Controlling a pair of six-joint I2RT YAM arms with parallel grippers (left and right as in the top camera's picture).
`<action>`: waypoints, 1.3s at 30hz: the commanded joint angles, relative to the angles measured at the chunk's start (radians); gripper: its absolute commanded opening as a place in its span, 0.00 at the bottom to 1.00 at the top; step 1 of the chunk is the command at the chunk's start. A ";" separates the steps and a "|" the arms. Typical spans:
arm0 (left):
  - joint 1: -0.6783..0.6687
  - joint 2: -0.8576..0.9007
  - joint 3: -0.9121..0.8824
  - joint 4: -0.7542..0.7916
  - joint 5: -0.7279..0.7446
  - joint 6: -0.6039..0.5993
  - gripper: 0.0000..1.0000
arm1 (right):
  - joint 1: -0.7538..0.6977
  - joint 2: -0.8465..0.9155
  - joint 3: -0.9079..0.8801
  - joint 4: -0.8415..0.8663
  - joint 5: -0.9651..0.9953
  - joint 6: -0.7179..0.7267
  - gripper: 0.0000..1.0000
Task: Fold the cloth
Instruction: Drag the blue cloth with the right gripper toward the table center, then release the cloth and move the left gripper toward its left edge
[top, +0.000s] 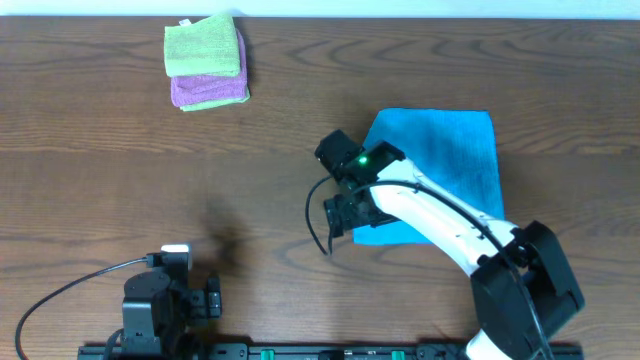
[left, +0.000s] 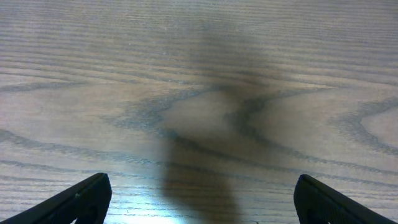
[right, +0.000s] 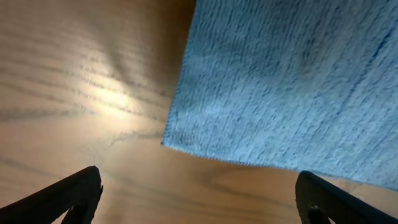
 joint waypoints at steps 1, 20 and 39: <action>-0.003 -0.005 -0.004 -0.005 -0.012 0.007 0.95 | 0.014 -0.010 -0.001 -0.005 0.002 -0.009 0.99; -0.003 -0.005 -0.004 -0.005 -0.012 0.007 0.95 | -0.024 -0.631 -0.020 -0.003 0.035 -0.303 0.99; -0.003 -0.003 -0.005 0.278 0.364 -0.657 0.95 | -0.052 -0.697 -0.029 -0.191 0.080 -0.097 0.99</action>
